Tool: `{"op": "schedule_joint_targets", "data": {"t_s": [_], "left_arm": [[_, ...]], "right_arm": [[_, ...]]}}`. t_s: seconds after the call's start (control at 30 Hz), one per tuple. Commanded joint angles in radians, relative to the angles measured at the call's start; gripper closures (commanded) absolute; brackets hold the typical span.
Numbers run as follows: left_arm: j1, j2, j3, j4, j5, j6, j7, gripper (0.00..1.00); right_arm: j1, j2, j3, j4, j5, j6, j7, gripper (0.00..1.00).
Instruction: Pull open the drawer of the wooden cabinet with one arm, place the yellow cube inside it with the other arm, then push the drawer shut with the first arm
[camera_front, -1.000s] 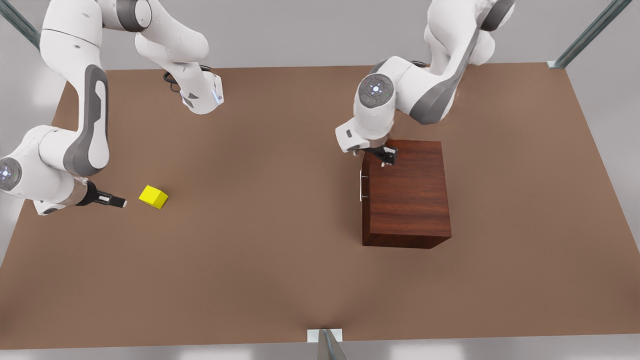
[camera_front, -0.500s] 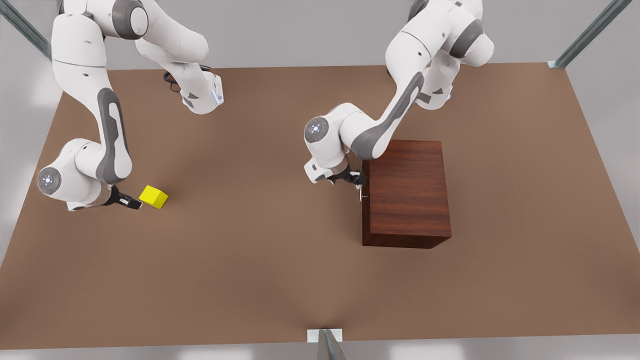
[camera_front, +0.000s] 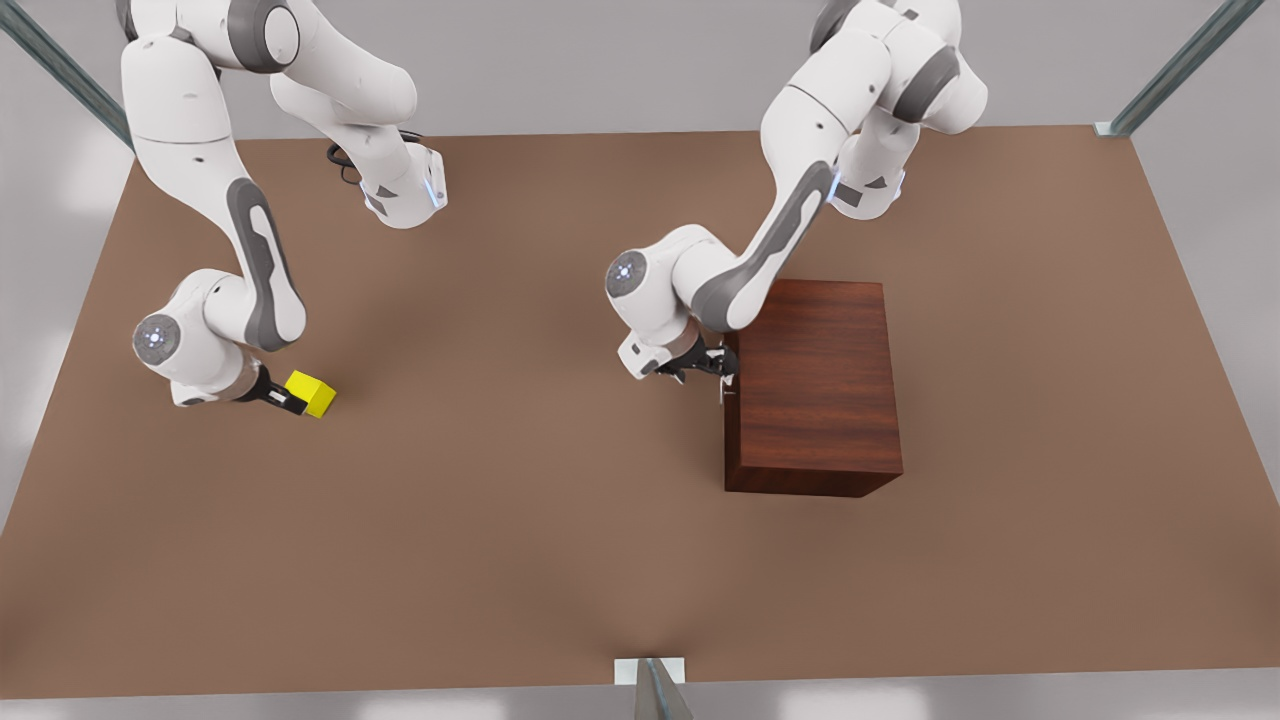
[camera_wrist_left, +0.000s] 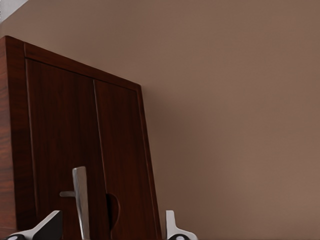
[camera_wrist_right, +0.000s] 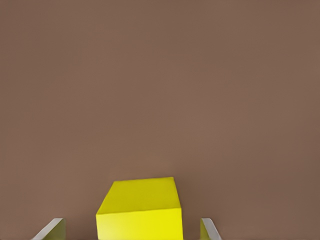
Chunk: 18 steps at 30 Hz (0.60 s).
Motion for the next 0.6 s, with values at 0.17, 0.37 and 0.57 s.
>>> {"op": "schedule_joint_targets", "data": {"t_s": [0.17,0.37,0.57], "left_arm": [[-0.022,0.026,-0.001,0.006,0.016,0.039,-0.246,0.0],[-0.028,0.026,-0.001,0.01,0.013,0.061,-0.261,0.0],[-0.047,0.026,-0.001,0.013,0.01,0.084,-0.286,0.0]], "right_arm": [[0.0,0.027,0.0,-0.013,-0.011,0.053,0.045,0.0],[0.003,0.027,0.0,-0.054,-0.013,0.081,0.045,0.0],[0.015,0.056,0.001,-0.059,-0.013,0.107,0.05,0.0]]}}
